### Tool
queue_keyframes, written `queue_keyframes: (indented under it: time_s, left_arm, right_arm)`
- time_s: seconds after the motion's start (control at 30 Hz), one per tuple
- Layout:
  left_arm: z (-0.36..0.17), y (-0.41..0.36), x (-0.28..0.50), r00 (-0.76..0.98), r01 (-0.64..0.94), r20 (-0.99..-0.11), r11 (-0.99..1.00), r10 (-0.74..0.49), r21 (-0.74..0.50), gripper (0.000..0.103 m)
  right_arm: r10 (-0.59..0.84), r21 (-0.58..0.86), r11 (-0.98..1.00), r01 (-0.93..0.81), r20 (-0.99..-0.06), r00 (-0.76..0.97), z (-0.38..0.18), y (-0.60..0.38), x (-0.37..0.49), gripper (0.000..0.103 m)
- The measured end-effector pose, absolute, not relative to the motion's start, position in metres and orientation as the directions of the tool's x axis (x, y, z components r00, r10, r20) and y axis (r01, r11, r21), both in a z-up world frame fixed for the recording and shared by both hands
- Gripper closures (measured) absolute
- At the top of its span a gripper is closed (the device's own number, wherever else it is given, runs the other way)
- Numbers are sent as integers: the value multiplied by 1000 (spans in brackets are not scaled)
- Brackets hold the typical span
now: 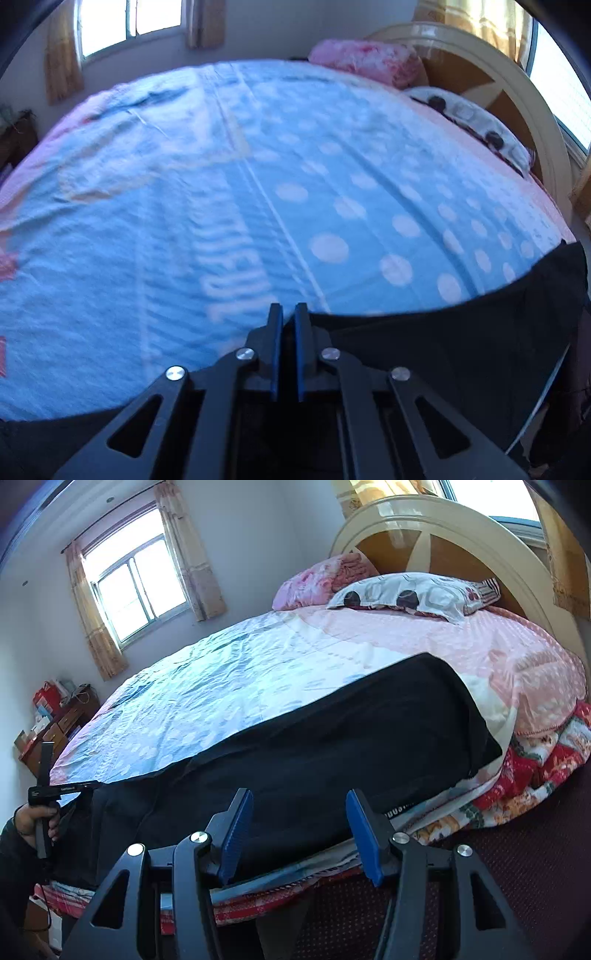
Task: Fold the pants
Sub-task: 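Release the pants with both tools and flatten the folded bundle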
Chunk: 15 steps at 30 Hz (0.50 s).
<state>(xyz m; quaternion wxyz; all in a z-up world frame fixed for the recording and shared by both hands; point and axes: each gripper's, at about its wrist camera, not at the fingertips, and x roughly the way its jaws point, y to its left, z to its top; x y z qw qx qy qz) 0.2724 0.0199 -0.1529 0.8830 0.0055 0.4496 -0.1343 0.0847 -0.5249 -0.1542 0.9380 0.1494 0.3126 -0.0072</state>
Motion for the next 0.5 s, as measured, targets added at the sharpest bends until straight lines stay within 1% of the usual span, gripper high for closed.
queue_keyframes:
  time_s: [0.07, 0.1, 0.17, 0.2, 0.23, 0.3, 0.33, 0.37, 0.4, 0.43, 0.47, 0.5]
  left_arm:
    - [-155, 22, 276, 551, 243, -799, 963, -239, -121, 97]
    - [-160, 18, 275, 544, 254, -808, 962, -228, -100, 97]
    - [-167, 12, 275, 549, 267, -812, 962, -199, -55, 97]
    - [-169, 12, 275, 552, 266, -809, 962, -202, -58, 97]
    - [-169, 14, 275, 551, 260, -807, 963, -212, -75, 97]
    - [-167, 16, 272, 549, 262, -802, 960, -233, -99, 96]
    - [-166, 16, 269, 550, 267, -800, 958, -241, -104, 95]
    - [-164, 16, 264, 554, 266, -798, 959, -237, -100, 87]
    - [-163, 16, 258, 567, 252, -794, 964, -218, -85, 86]
    - [-160, 16, 250, 585, 245, -785, 967, -203, -67, 86]
    - [-156, 15, 238, 609, 248, -769, 968, -196, -50, 84]
    - [-152, 12, 225, 632, 253, -752, 967, -187, -27, 79]
  right_arm:
    - [142, 313, 947, 65, -595, 791, -157, -516, 89, 48]
    - [198, 330, 944, 16, -603, 773, -159, -504, 93, 48]
    - [256, 307, 949, -74, -611, 749, -160, -476, 98, 48]
    - [287, 276, 951, -140, -616, 733, -160, -455, 100, 48]
    - [298, 253, 952, -173, -625, 721, -162, -443, 102, 48]
    - [272, 172, 962, -213, -681, 679, -173, -413, 109, 48]
    - [267, 159, 962, -220, -702, 660, -179, -406, 110, 48]
    - [272, 158, 959, -233, -735, 621, -189, -401, 113, 48]
    - [265, 155, 960, -235, -772, 577, -202, -399, 115, 48]
    - [252, 140, 962, -235, -790, 558, -209, -399, 116, 48]
    - [243, 123, 962, -244, -796, 555, -214, -398, 113, 48]
    - [242, 117, 962, -248, -788, 567, -212, -398, 110, 48]
